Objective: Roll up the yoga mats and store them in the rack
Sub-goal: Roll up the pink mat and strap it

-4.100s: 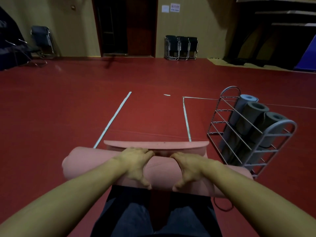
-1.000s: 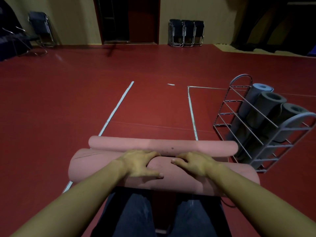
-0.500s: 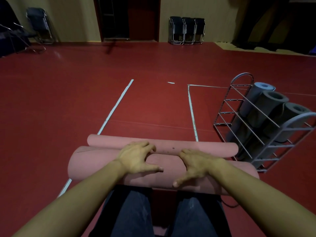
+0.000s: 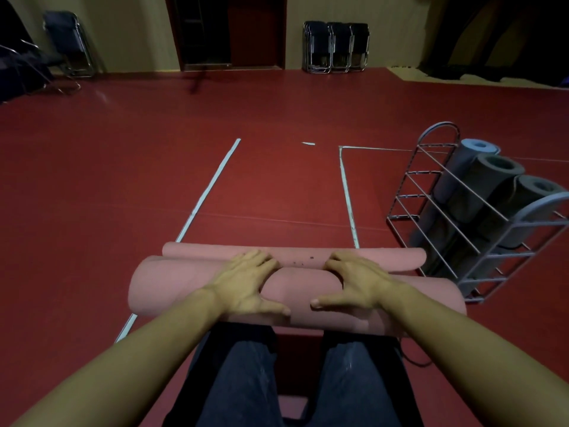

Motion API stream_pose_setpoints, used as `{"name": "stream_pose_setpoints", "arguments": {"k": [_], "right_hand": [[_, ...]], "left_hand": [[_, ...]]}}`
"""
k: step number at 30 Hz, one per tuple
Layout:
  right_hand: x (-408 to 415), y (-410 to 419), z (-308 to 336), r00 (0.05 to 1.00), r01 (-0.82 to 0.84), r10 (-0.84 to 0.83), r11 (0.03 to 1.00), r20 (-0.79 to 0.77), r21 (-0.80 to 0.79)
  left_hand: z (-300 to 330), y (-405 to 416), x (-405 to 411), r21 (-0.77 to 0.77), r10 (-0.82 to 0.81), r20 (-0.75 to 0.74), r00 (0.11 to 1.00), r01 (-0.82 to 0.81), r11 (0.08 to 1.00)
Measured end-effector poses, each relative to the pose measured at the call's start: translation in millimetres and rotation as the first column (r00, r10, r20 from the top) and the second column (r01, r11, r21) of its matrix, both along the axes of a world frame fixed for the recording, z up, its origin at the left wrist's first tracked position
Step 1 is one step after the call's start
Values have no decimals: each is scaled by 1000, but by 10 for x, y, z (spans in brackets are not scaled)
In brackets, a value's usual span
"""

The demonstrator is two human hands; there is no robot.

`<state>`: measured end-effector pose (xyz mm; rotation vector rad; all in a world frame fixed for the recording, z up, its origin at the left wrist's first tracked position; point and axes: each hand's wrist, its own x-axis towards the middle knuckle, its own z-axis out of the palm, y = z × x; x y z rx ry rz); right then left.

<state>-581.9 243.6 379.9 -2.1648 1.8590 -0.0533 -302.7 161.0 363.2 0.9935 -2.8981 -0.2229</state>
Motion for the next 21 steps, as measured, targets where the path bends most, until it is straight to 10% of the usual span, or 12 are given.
{"name": "stream_pose_setpoints", "arguments": {"k": [21], "right_hand": [[-38, -145, -40, 963, -72, 102, 989, -251, 127]], "left_hand": [[-52, -140, -117, -35, 73, 231, 970, -67, 997]]}}
